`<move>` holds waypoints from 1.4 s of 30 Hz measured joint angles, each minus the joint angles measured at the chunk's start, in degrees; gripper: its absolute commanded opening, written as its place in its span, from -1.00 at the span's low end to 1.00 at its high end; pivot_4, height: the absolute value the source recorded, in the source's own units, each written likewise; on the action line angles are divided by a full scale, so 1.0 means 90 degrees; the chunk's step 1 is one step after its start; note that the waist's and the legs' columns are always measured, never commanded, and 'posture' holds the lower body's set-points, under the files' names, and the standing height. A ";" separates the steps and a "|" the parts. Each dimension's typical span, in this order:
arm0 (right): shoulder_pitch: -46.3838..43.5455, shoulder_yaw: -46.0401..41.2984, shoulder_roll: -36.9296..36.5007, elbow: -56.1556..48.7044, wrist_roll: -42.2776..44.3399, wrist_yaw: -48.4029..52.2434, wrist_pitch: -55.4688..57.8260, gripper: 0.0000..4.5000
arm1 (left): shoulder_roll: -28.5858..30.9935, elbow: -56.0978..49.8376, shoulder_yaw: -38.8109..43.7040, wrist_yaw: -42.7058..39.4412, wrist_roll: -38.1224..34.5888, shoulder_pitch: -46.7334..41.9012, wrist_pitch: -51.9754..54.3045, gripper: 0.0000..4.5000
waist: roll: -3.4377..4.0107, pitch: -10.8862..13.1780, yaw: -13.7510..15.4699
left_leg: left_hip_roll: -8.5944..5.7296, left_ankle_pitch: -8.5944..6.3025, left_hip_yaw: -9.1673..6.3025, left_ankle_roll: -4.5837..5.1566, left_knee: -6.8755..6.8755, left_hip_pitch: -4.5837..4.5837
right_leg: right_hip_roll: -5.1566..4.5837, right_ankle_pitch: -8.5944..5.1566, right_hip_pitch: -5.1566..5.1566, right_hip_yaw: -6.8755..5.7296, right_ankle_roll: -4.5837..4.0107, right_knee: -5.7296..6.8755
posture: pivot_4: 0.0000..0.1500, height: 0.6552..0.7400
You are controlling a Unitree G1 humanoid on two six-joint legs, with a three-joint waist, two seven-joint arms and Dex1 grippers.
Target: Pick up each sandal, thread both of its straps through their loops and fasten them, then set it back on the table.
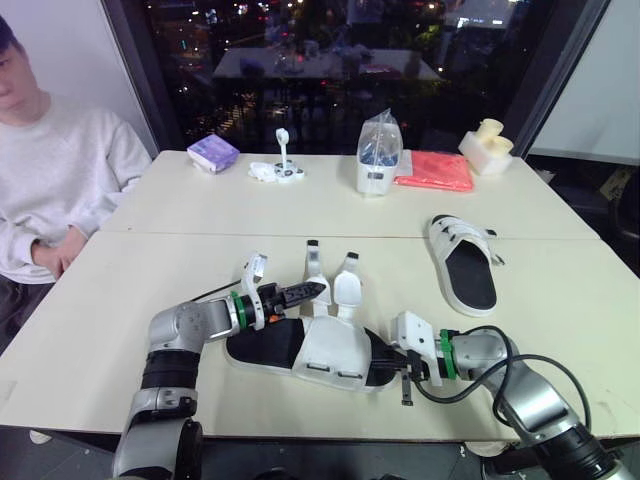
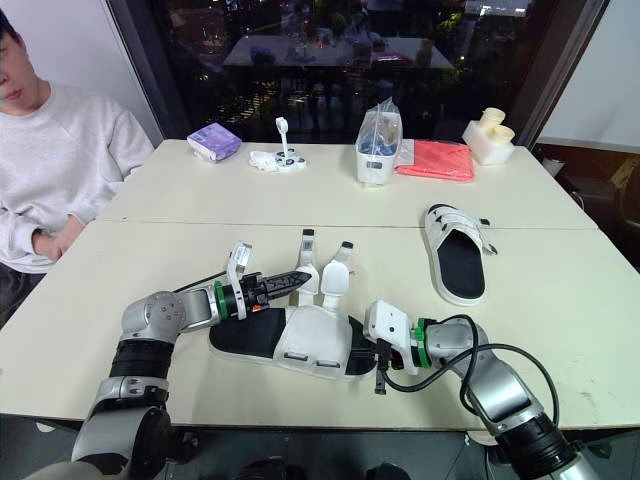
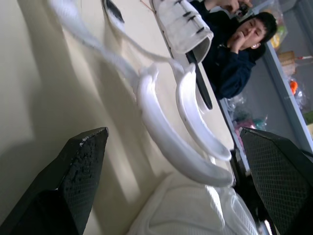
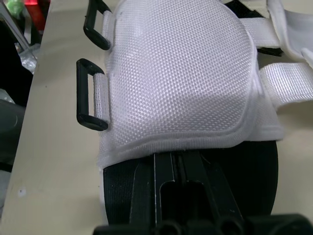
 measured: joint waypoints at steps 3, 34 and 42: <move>-0.0062 0.0085 0.0238 0.0114 -0.0069 -0.0125 -0.0061 -0.99 | -0.0055 -0.0001 -0.0011 0.0033 -0.0001 -0.0004 -0.0027 1.00 | 0.0000 0.0000 -0.0023 | 0.0000 0.0001 0.0001 -0.0001 -0.0002 0.0000 | 0.0001 0.0000 -0.0001 0.0000 0.0000 -0.0001 | 1.00 1.00; -0.0505 0.0409 0.0230 0.0677 -0.0595 0.0027 -0.0883 -0.99 | -0.0281 0.3704 -0.0023 -0.0183 0.0598 -0.2000 -0.1736 1.00 | -0.0005 -0.0004 0.0018 | -0.0004 0.0003 0.0003 -0.0003 -0.0002 0.0008 | -0.0001 0.0000 0.0010 -0.0001 0.0000 -0.0001 | 1.00 1.00; -0.0510 0.0416 0.0223 0.0673 -0.0595 0.0024 -0.0891 -0.99 | -0.0480 0.5379 0.0261 0.0068 0.0986 -0.2910 -0.2912 1.00 | -0.0007 -0.0005 0.0012 | -0.0005 0.0002 0.0003 -0.0003 -0.0002 0.0008 | -0.0004 0.0000 0.0007 -0.0001 0.0000 -0.0001 | 1.00 1.00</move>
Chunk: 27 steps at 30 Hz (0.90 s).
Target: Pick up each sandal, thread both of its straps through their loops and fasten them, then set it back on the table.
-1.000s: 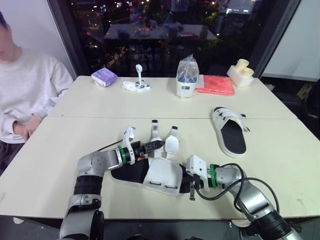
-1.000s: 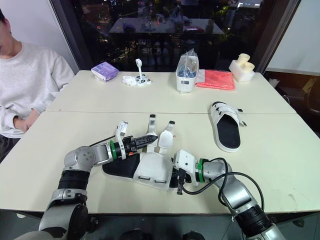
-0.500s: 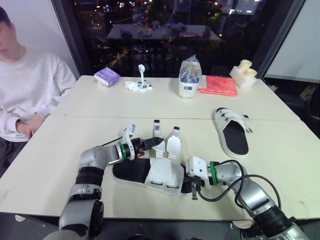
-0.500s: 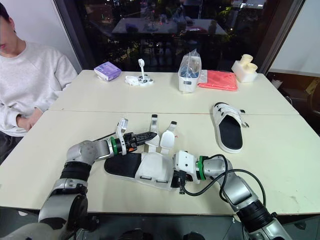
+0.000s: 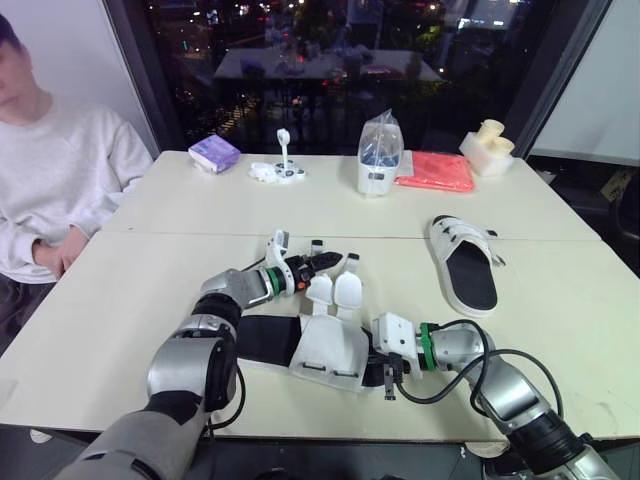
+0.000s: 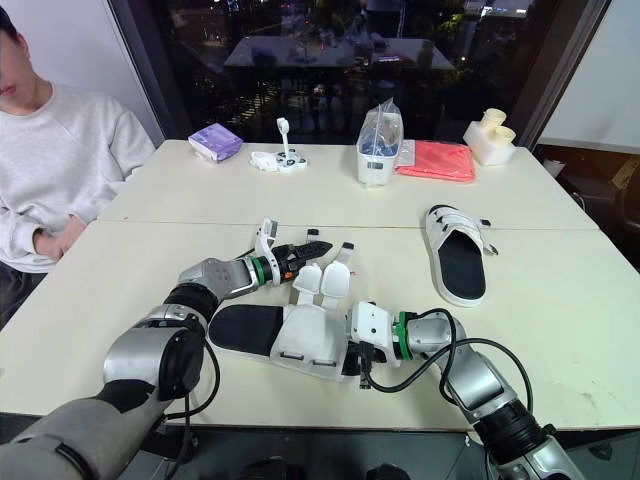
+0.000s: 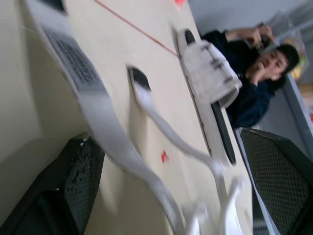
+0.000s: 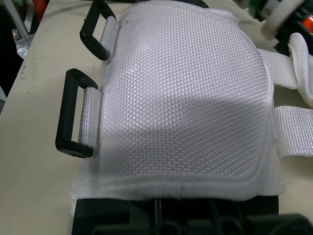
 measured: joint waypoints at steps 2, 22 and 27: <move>0.0003 -0.0001 0.0000 -0.0006 0.0000 -0.0003 0.0001 -1.00 | 0.0004 0.0197 0.0080 0.0102 0.0068 -0.0076 -0.0202 0.59 | 0.0000 0.0000 0.0000 | 0.0000 0.0000 0.0000 0.0000 0.0000 0.0000 | 0.0000 0.0000 -0.0001 0.0000 0.0000 0.0000 | 1.00 1.00; -0.0137 0.0115 -0.0010 0.0119 -0.0002 0.0064 -0.0103 -1.00 | 0.0575 -0.3460 -0.1081 -0.3577 0.0245 0.0769 0.0133 -0.98 | 0.0001 0.0001 -0.0073 | 0.0003 0.0000 0.0003 -0.0002 -0.0012 -0.0003 | 0.0003 0.0000 -0.0008 0.0006 -0.0001 -0.0006 | 1.00 1.00; -0.0245 0.0194 -0.0015 0.0311 -0.0002 0.0129 -0.0313 -1.00 | 0.1622 -0.6669 -0.2153 -0.4662 -0.0068 0.2289 0.0463 -0.98 | 0.0006 0.0002 -0.0132 | 0.0003 -0.0001 -0.0002 -0.0003 -0.0013 -0.0001 | 0.0001 -0.0001 -0.0001 0.0005 -0.0002 -0.0012 | 1.00 1.00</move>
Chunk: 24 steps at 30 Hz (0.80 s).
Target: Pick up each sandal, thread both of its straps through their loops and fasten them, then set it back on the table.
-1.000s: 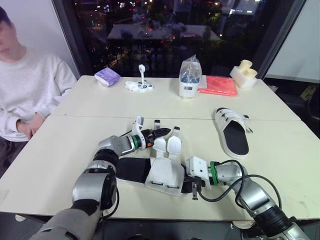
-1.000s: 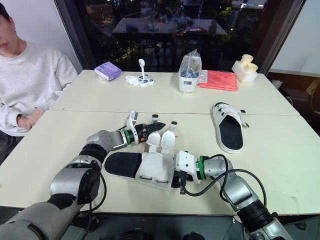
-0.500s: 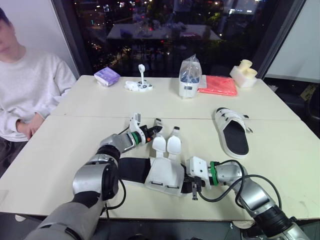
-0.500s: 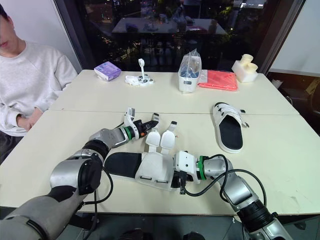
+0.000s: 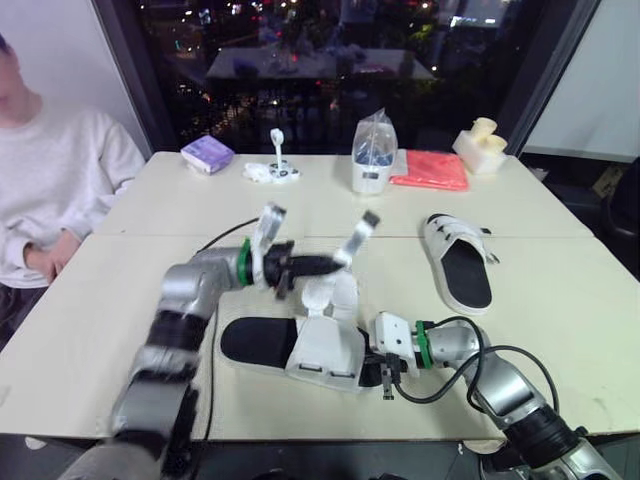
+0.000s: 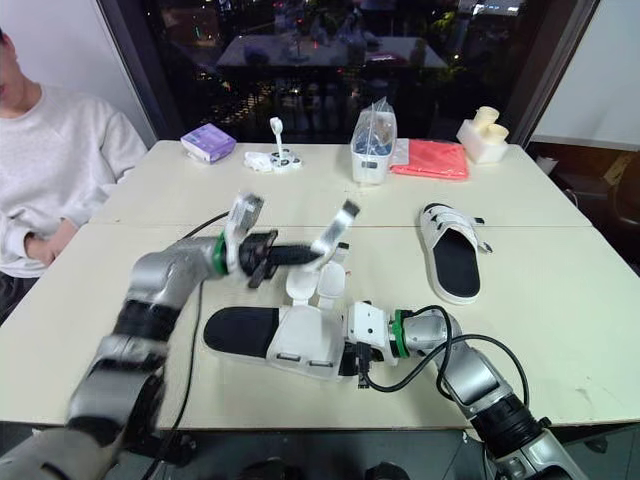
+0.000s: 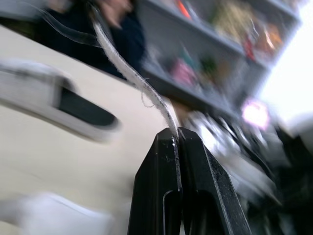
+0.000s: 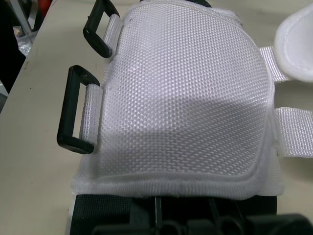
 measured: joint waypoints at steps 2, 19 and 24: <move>-0.0055 0.0011 -0.0002 0.0086 -0.0001 0.0046 -0.0059 -1.00 | 0.0367 -0.0754 -0.0326 -0.0296 0.0086 0.0424 -0.0404 -0.98 | 0.0001 0.0000 0.0004 | 0.0000 -0.0004 -0.0006 -0.0007 0.0001 0.0001 | -0.0002 -0.0001 0.0002 -0.0001 -0.0002 -0.0003 | 1.00 1.00; -0.0464 0.0141 0.0000 0.0667 0.0002 0.0455 -0.0575 -1.00 | 0.1474 -0.0481 -0.1668 -0.0939 0.1709 0.1680 -0.8281 0.05 | 0.0015 -0.0008 -0.0001 | 0.0000 -0.0016 -0.0011 -0.0012 0.0000 0.0009 | -0.0024 0.0003 -0.0021 -0.0008 -0.0010 -0.0010 | 1.00 1.00; -0.0499 0.0149 0.0000 0.0769 0.0003 0.0512 -0.0693 -1.00 | 0.1848 -0.0478 -0.1660 -0.0884 0.1721 0.1871 -0.8744 0.98 | 0.0016 -0.0009 0.0003 | 0.0000 -0.0022 -0.0011 0.0000 -0.0001 0.0009 | -0.0023 0.0004 -0.0021 -0.0010 -0.0010 -0.0009 | 1.00 1.00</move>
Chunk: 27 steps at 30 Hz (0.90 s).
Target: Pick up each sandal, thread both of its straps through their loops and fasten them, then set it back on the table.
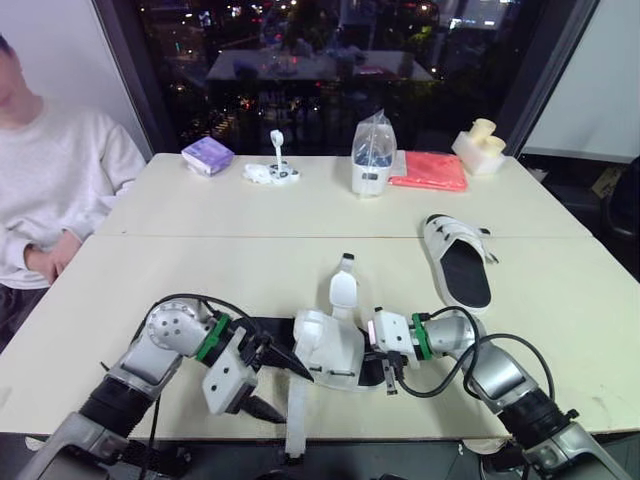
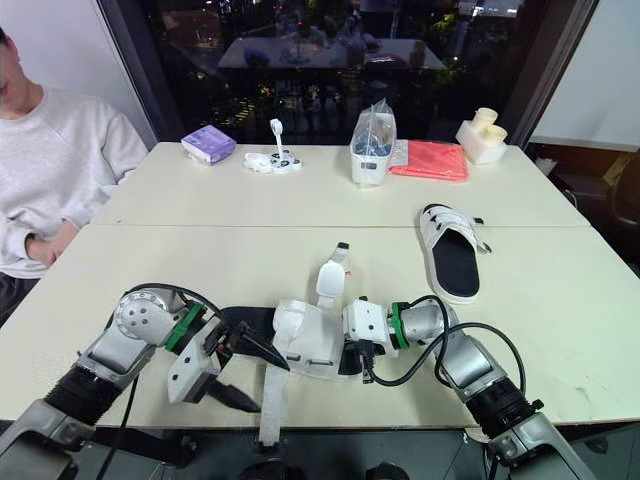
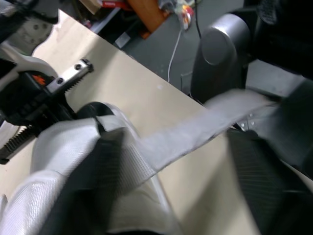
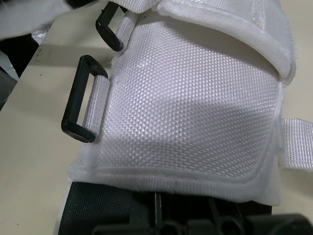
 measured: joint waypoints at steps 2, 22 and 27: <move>-0.0014 0.0020 0.0006 0.0035 0.0000 0.0005 -0.0065 -1.00 | 0.0236 -0.0041 0.0104 0.0146 -0.0008 0.0122 0.0085 0.98 | 0.0002 -0.0001 -0.0012 | 0.0000 0.0001 0.0000 0.0006 -0.0001 0.0000 | 0.0002 0.0000 -0.0002 0.0000 0.0000 0.0001 | 1.00 1.00; -0.0070 0.0025 0.0028 0.0149 0.0002 0.0105 -0.0173 -1.00 | 0.1211 -0.2670 0.1041 0.2839 -0.3011 0.2175 0.7818 0.98 | 0.0017 -0.0005 0.0002 | 0.0000 0.0000 0.0001 0.0001 -0.0016 0.0005 | 0.0018 -0.0002 -0.0001 0.0004 0.0001 0.0002 | 1.00 1.00; 0.0004 -0.0016 0.0025 -0.0023 0.0002 0.0071 0.0031 -1.00 | 0.0975 -0.2688 0.1011 0.3043 -0.3098 0.2200 0.8523 0.98 | 0.0017 -0.0005 0.0005 | 0.0000 -0.0001 0.0001 -0.0004 -0.0021 0.0004 | 0.0017 -0.0002 -0.0003 0.0004 0.0001 -0.0002 | 1.00 1.00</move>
